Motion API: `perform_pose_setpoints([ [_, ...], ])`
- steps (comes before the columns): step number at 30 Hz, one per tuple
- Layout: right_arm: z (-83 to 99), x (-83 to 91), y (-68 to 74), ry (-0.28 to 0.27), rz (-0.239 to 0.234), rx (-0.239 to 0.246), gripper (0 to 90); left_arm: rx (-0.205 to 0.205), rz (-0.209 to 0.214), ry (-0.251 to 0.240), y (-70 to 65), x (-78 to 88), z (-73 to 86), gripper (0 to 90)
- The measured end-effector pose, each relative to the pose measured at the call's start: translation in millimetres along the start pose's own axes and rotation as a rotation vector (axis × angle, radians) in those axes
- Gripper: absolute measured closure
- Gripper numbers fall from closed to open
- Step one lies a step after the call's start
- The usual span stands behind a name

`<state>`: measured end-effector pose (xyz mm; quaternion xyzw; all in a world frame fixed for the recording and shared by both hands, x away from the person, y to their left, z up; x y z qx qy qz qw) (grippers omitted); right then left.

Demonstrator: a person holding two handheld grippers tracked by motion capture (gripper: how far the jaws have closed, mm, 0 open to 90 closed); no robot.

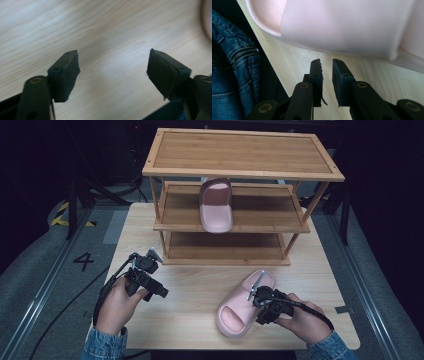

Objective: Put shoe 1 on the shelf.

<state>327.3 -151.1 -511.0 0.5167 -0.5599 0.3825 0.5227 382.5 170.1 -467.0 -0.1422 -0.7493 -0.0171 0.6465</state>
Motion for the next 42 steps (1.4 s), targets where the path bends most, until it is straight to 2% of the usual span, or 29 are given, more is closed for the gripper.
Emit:
perform_pose_setpoints([
  [2, -1.5, -3.1, 1.9, 0.008, -0.002, 0.01, 78.3, 0.008, -0.056, -0.016, 5.6, 0.1, -0.8, 19.4],
  [3, -3.0, -6.2, 3.6, 0.014, -0.011, 0.017, 78.3, 0.025, -0.06, -0.012, 8.4, -0.2, -0.6, 17.4],
  [4, -4.6, -7.9, 4.4, 0.013, -0.009, 0.017, 78.3, 0.025, -0.06, -0.012, 8.4, -0.2, -0.6, 18.2],
  [5, -6.4, -9.7, 4.2, 0.008, -0.005, 0.023, 78.3, 0.035, -0.037, -0.006, 9.0, -0.9, 0.4, 18.2],
  [9, -12.4, -10.6, 4.1, 0.007, -0.002, 0.037, 79.6, 0.04, -0.039, 0.005, 11.0, -1.9, 3.5, 21.1],
  [11, -16.0, -11.6, 3.2, -0.001, 0.003, 0.036, 80.3, 0.03, -0.055, -0.002, 13.0, -0.4, 4.2, 16.2],
  [13, -17.6, -11.7, 2.2, 0.001, 0.011, 0.04, 80.4, 0.021, -0.049, -0.005, 12.6, 0.3, 4.8, 18.9],
  [14, -23.2, -12.0, 1.6, -0.015, 0.019, 0.046, 80.4, 0.033, -0.03, -0.001, 11.6, 0.7, 6.8, 17.5],
  [16, -25.6, -12.3, 0.9, -0.015, 0.027, 0.051, 80.4, 0.038, -0.024, 0.003, 12.4, 0.9, 7.6, 16.2],
  [17, -29.1, -13.1, 0.7, -0.02, 0.029, 0.053, 80.4, 0.047, -0.031, -0.003, 13.6, 0.9, 7.7, 17.1],
  [18, -31.2, -13.4, 0.1, -0.024, 0.034, 0.054, 80.4, 0.057, -0.057, -0.011, 16.5, 0.6, 8.2, 17.9],
  [20, -38.4, -13.8, -1.1, -0.039, 0.043, 0.06, 80.1, 0.053, -0.086, -0.011, 20.5, 0.4, 10.4, 17.1],
  [22, -45.0, -14.1, -2.7, -0.048, 0.058, 0.048, 80.1, 0.045, -0.086, -0.023, 22.0, -0.5, 11.8, 17.3],
  [23, -49.5, -14.3, -3.7, -0.054, 0.07, 0.042, 80.4, 0.025, -0.083, -0.012, 23.4, -0.1, 13.1, 17.2],
  [28, -59.8, -16.0, -8.1, -0.069, 0.078, 0.045, 81.8, 0.036, -0.094, -0.005, 28.9, -2.7, 20.0, 17.4],
  [29, -62.7, -16.4, -9.8, -0.069, 0.091, 0.033, 81.9, 0.032, -0.098, 0.002, 28.9, -3.1, 21.7, 17.4],
  [30, -63.1, -16.7, -12.4, -0.062, 0.1, 0.043, 82.2, 0.025, -0.089, 0.019, 26.8, -3.7, 24.9, 17.4],
  [33, -67.9, -17.8, -15.0, -0.064, 0.096, 0.026, 82.1, -0.007, -0.082, 0.037, 23.8, -3.0, 28.7, 17.5],
  [34, -68.3, -17.7, -15.7, -0.059, 0.102, 0.036, 81.2, -0.001, -0.079, 0.036, 22.4, -3.1, 29.2, 17.5],
  [36, -68.4, -18.0, -13.7, -0.052, 0.096, 0.039, 79.1, -0.016, -0.09, 0.043, 23.1, -2.4, 29.9, 17.4],
  [38, -66.2, -9.0, -8.7, -0.067, 0.066, 0.044, 79.7, -0.011, -0.082, 0.06, 23.0, -2.4, 31.5, 17.2],
  [41, -63.9, 0.3, -8.6, -0.084, 0.071, 0.054, 81.0, 0.001, -0.08, 0.066, 23.2, -3.1, 32.4, 17.5],
  [42, -60.9, 13.0, -7.6, -0.11, 0.077, 0.04, 82.5, -0.001, -0.097, 0.071, 25.2, -2.9, 33.2, 17.4],
])
Point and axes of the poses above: each handheld gripper's, and its own axes: x roughly backward along the jaws, z roughly out of its underside, y roughly to its left, the point moved 10 cm from there along -x, roughly forward along the jaws, and after that the axes turned 15 degrees about x, right-handed, at the moved point
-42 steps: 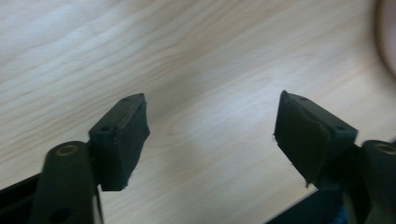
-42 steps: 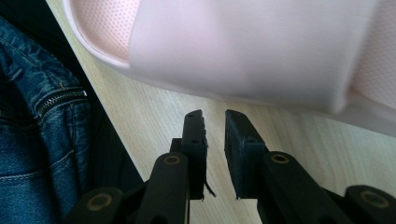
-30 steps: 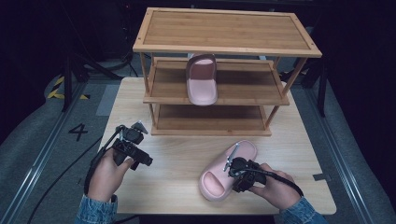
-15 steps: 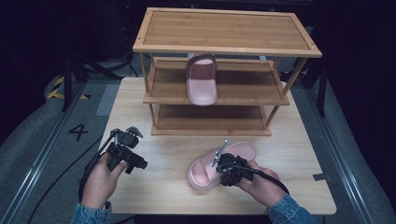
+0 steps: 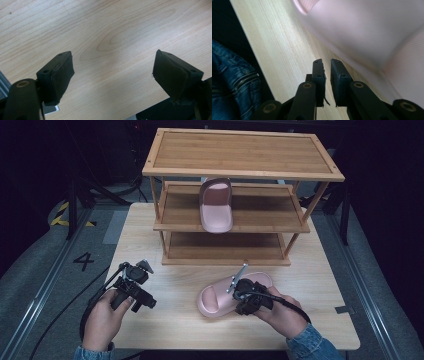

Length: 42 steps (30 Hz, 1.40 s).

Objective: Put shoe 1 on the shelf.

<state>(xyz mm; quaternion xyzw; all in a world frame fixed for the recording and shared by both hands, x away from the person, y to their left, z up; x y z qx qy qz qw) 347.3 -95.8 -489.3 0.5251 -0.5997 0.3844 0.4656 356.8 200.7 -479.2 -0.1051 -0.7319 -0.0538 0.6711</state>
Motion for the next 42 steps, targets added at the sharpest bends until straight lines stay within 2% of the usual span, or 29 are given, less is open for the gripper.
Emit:
perform_pose_setpoints([
  [1, 0.0, 0.0, 0.0, 0.0, 0.0, 0.0, 82.5, 0.0, 0.0, 0.0, 0.0, 0.0, 0.0, 17.4],
  [4, 3.8, 16.3, -7.0, -0.03, 0.027, -0.019, 84.5, 0.013, -0.009, 0.01, -0.8, 0.0, 3.8, 17.5],
  [5, 5.3, 22.2, -12.0, -0.048, 0.041, -0.037, 84.9, -0.002, -0.012, 0.007, -0.1, -0.3, 4.1, 17.5],
  [9, 11.1, 30.4, -32.3, -0.072, 0.076, -0.082, 85.8, -0.008, -0.035, 0.01, 3.0, -0.9, 9.5, 17.6],
  [13, 13.9, 23.3, -50.3, -0.066, 0.105, -0.113, 87.8, 0.012, -0.039, 0.008, 7.5, -0.7, 14.0, 17.4],
  [15, 14.8, 12.6, -58.6, -0.062, 0.094, -0.133, 87.8, 0.01, -0.041, 0.013, 8.8, -1.4, 15.8, 17.4],
  [18, 14.8, 1.9, -62.7, -0.051, 0.073, -0.134, 87.8, 0.019, -0.044, 0.019, 8.7, -2.4, 18.1, 17.5],
  [20, 12.3, -3.0, -61.5, -0.047, 0.066, -0.126, 87.8, 0.002, -0.048, 0.021, 10.5, -2.7, 17.9, 17.5],
  [21, 11.3, -4.4, -59.9, -0.043, 0.06, -0.122, 88.3, 0.006, -0.039, 0.028, 10.1, -3.0, 18.4, 17.5],
  [23, 9.8, -6.8, -58.3, -0.028, 0.078, -0.1, 89.4, 0.006, -0.04, 0.031, 11.0, -3.1, 18.7, 17.5],
  [28, 11.3, -6.6, -53.2, -0.024, 0.068, -0.108, 89.5, 0.002, -0.038, 0.039, 10.5, -4.6, 17.0, 17.5],
  [31, 11.5, -6.8, -44.7, -0.009, 0.062, -0.099, 89.6, -0.011, -0.03, 0.04, 8.7, -4.4, 14.0, 17.5],
  [32, 11.8, -6.7, -42.5, -0.004, 0.06, -0.092, 89.6, 0.003, -0.028, 0.047, 6.8, -4.1, 13.7, 17.5],
  [37, 11.3, -7.1, -26.3, 0.008, 0.05, -0.064, 89.5, -0.031, -0.025, 0.053, 2.5, -5.7, 5.9, 17.4],
  [39, 11.1, -7.5, -21.9, 0.005, 0.045, -0.061, 89.5, -0.026, -0.004, 0.068, -2.6, -7.0, 4.0, 17.6],
  [42, 11.9, -7.2, -16.2, 0.001, 0.038, -0.059, 89.5, -0.048, -0.017, 0.068, -5.0, -7.7, -1.4, 17.5],
])
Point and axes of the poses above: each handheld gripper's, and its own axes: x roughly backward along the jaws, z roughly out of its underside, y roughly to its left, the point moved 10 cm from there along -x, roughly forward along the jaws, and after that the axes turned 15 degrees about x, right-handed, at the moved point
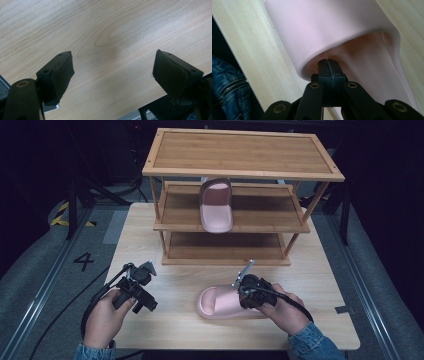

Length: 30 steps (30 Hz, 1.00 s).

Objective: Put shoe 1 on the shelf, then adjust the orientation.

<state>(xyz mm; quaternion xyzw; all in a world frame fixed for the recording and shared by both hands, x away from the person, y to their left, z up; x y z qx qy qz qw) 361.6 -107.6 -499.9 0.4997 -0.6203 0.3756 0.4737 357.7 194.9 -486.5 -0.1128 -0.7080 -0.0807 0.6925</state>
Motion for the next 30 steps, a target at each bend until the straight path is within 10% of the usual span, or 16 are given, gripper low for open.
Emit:
perform_pose_setpoints([
  [20, 4.1, 19.1, 23.0, -0.032, -0.01, 0.032, 61.8, -0.059, -0.004, 0.015, -12.9, -1.9, -15.8, 17.7],
  [30, -10.0, -0.5, 27.9, 0.005, -0.005, 0.087, 55.9, -0.049, -0.009, 0.022, -11.0, -2.5, -12.5, 17.6],
])
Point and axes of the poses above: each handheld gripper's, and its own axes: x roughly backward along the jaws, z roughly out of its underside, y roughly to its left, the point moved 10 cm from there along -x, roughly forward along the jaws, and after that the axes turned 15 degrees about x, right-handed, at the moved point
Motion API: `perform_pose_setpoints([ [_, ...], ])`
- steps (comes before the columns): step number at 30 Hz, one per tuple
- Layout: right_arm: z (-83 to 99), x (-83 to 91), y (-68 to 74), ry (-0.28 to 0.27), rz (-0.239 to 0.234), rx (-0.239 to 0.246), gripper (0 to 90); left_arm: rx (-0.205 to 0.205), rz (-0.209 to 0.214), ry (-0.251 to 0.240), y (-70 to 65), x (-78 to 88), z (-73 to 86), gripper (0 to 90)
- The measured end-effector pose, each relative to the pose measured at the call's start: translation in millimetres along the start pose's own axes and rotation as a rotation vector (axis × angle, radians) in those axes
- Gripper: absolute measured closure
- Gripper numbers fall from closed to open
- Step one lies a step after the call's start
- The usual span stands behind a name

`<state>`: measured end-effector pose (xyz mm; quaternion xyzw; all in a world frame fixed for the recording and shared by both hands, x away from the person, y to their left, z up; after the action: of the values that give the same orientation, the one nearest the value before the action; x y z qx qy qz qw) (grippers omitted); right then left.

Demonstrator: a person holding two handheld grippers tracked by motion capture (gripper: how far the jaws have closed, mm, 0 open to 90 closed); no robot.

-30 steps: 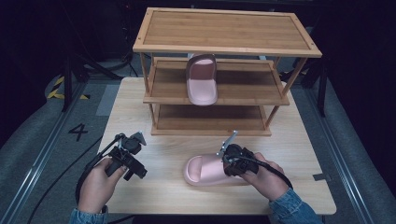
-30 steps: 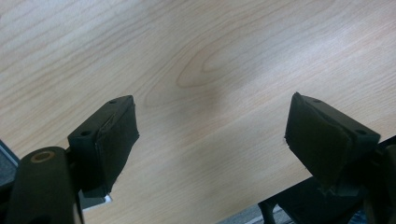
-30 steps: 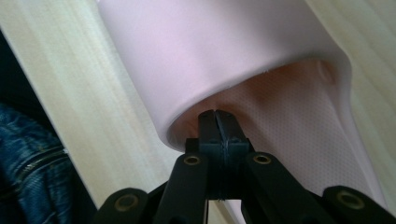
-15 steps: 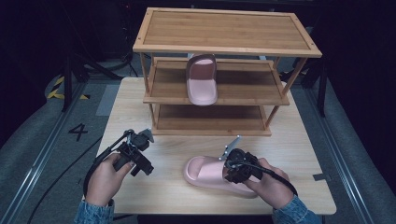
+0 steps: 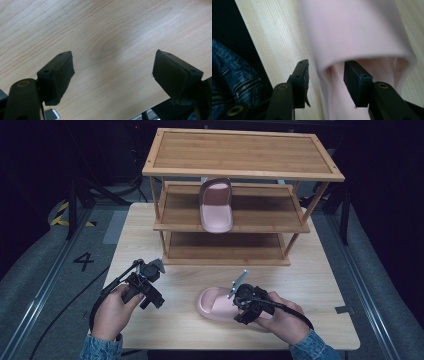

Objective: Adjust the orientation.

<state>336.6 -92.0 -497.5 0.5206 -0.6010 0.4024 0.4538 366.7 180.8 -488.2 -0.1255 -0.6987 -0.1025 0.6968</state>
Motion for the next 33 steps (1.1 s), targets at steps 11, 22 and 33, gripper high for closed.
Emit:
perform_pose_setpoints([
  [11, -11.1, -13.0, 4.1, 0.008, -0.021, 0.056, 76.8, -0.016, 0.0, -0.001, -3.0, 1.9, 0.7, 17.6],
  [22, -16.2, -10.0, 2.5, 0.013, -0.024, 0.061, 81.0, -0.036, 0.009, -0.004, -2.9, 8.3, -8.6, 17.6],
  [33, -19.1, 18.8, -7.9, -0.002, -0.025, -0.001, 82.3, -0.055, 0.021, -0.001, -1.3, 15.4, -24.7, 17.5],
])
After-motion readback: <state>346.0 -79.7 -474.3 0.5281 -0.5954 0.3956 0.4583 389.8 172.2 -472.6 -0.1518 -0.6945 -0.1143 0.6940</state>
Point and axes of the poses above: each handheld gripper's, and its own axes: x roughly backward along the jaws, z roughly out of its underside, y roughly to its left, the point moved 10 cm from there along -x, roughly forward along the jaws, and after that the axes turned 15 degrees about x, right-handed, at the moved point
